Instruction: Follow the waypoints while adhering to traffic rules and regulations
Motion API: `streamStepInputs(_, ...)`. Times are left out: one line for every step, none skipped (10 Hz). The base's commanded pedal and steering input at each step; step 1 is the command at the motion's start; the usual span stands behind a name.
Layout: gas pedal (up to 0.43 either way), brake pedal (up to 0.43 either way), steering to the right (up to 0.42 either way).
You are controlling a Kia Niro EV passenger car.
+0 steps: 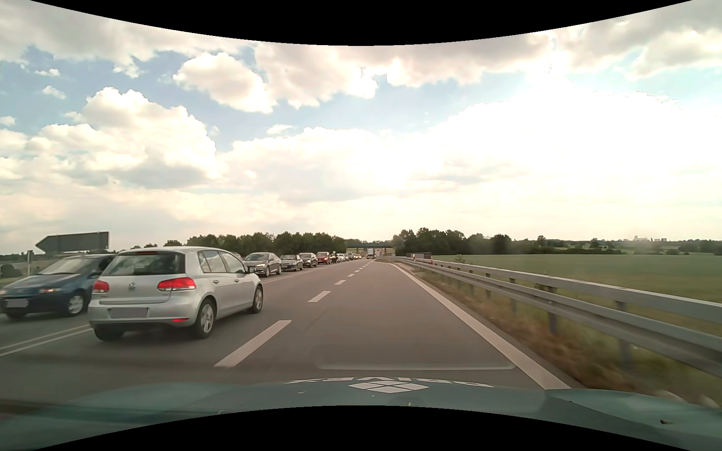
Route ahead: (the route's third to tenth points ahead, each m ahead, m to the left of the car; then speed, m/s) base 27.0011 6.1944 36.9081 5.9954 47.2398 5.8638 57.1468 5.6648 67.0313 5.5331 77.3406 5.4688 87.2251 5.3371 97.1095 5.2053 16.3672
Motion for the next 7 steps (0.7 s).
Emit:
streamStepInputs(0.209,0.000,-0.012)
streamStepInputs(0.209,0.000,-0.012)
streamStepInputs(0.209,0.000,-0.012)
streamStepInputs(0.209,0.000,-0.013)
streamStepInputs(0.209,0.000,-0.013)
streamStepInputs(0.209,0.000,-0.012)
streamStepInputs(0.209,0.000,-0.012)
